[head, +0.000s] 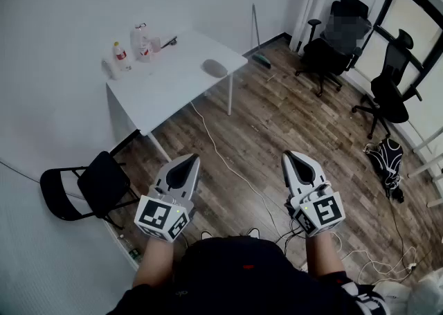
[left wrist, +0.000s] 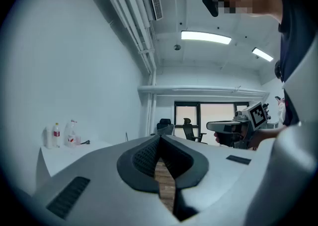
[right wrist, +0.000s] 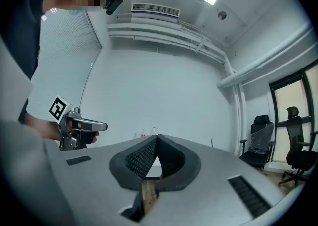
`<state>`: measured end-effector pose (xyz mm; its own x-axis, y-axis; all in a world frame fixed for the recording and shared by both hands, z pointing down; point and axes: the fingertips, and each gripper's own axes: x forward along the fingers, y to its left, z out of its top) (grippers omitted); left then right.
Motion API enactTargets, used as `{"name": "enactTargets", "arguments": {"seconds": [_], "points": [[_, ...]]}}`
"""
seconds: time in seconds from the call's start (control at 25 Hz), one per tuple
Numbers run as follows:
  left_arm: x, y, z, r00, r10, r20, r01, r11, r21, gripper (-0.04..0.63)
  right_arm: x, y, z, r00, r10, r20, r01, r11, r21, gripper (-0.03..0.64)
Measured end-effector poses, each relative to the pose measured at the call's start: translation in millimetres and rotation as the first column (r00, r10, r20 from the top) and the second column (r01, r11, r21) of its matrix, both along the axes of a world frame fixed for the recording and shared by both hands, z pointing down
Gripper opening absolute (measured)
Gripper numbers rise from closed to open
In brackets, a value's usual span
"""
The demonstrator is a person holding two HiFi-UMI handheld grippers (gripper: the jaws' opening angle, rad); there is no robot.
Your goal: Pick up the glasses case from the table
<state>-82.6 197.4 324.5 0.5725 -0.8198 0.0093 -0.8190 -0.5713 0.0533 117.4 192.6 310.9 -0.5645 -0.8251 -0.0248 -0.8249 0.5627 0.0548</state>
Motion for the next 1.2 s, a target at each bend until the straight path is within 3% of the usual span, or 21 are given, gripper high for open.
{"name": "enactTargets", "arguments": {"seconds": [0.48,0.76,1.2], "points": [[4.5,-0.8,2.0,1.000,0.001,-0.001,-0.001,1.000,-0.004,0.023,2.6,1.2,2.6,1.000,-0.005,-0.015,0.005,1.000,-0.003,0.020],[10.9,-4.4,2.6,1.000,0.003,-0.006,-0.003,1.000,-0.011,0.023,11.6,-1.8,-1.2,0.998,-0.004,0.056,0.004,1.000,-0.004,0.021],[71.0,-17.4,5.0,0.999,-0.014,0.034,0.014,1.000,-0.019,0.023,74.5,-17.1,9.3,0.993,-0.022,0.116,0.024,1.000,-0.017,0.021]]}}
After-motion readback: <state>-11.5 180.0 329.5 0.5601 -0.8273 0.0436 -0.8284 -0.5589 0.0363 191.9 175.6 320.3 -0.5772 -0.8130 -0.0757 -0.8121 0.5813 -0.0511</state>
